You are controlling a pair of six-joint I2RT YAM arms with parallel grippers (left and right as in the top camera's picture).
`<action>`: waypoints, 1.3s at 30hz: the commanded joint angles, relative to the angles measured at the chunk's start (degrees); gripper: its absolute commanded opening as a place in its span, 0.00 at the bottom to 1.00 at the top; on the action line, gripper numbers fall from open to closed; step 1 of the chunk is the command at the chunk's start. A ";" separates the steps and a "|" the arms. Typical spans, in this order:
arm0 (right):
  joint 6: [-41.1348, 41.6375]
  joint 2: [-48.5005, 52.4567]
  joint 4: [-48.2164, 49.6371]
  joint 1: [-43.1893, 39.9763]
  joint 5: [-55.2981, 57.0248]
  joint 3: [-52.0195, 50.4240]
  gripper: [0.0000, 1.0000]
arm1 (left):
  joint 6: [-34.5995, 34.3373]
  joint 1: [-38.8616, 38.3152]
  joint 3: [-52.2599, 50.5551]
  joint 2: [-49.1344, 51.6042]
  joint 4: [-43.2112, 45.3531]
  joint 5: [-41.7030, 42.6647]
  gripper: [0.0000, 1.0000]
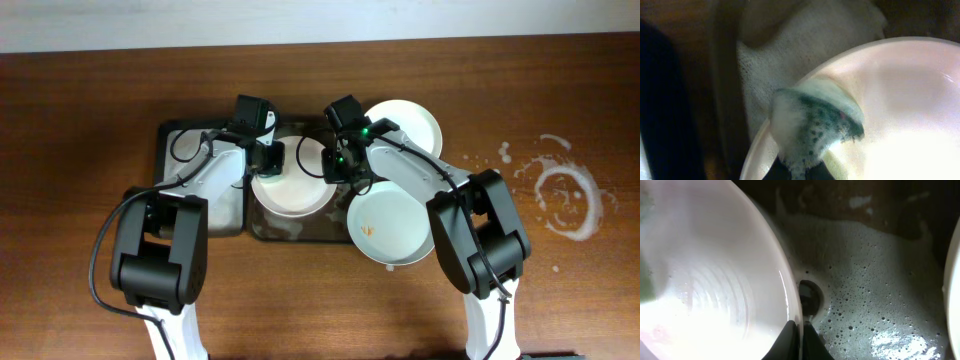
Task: Clean dirty plates on tray and stack at the side
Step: 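Move the sponge with the left gripper onto the pink plate, then scrub the pink plate with the sponge while the right gripper holds it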
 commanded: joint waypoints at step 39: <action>0.26 0.87 -0.22 0.37 -0.63 -0.72 0.06 | 13.42 -0.35 -1.42 4.87 1.64 15.98 0.01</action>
